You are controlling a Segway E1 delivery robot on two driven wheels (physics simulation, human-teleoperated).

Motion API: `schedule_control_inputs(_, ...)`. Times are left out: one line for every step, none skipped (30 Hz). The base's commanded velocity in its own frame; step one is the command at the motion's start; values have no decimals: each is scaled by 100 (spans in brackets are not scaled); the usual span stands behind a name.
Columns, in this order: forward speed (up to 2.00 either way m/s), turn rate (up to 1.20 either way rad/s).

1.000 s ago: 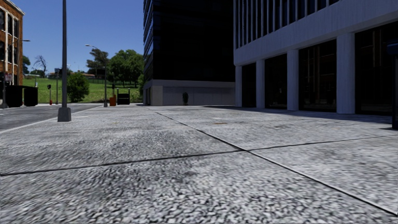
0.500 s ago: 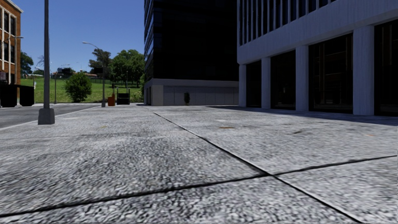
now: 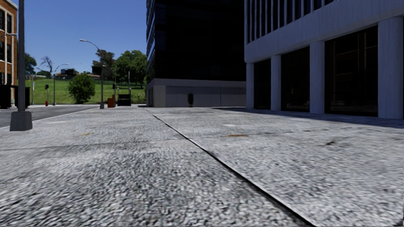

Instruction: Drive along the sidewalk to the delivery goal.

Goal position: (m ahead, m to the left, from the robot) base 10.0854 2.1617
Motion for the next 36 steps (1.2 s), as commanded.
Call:
schedule_control_inputs(200, 27)
schedule_control_inputs(200, 27)
schedule_control_inputs(200, 28)
schedule_control_inputs(200, 28)
schedule_control_inputs(200, 28)
schedule_control_inputs(200, 28)
schedule_control_inputs(200, 28)
schedule_control_inputs(200, 28)
schedule_control_inputs(200, 28)
schedule_control_inputs(200, 28)
schedule_control_inputs(200, 28)
schedule_control_inputs(200, 28)
schedule_control_inputs(200, 28)
schedule_control_inputs(200, 28)
schedule_control_inputs(200, 28)
schedule_control_inputs(200, 28)
schedule_control_inputs(200, 28)
schedule_control_inputs(200, 28)
schedule_control_inputs(200, 28)
schedule_control_inputs(200, 28)
schedule_control_inputs(200, 28)
schedule_control_inputs(200, 17)
schedule_control_inputs(200, 2)
schedule_control_inputs(200, 0)
schedule_control_inputs(200, 0)
schedule_control_inputs(200, 0)
schedule_control_inputs(200, 0)
schedule_control_inputs(200, 0)
schedule_control_inputs(200, 0)
schedule_control_inputs(200, 0)
schedule_control_inputs(200, 0)
schedule_control_inputs(200, 0)
schedule_control_inputs(200, 0)
schedule_control_inputs(200, 0)
schedule_control_inputs(200, 0)
schedule_control_inputs(200, 0)
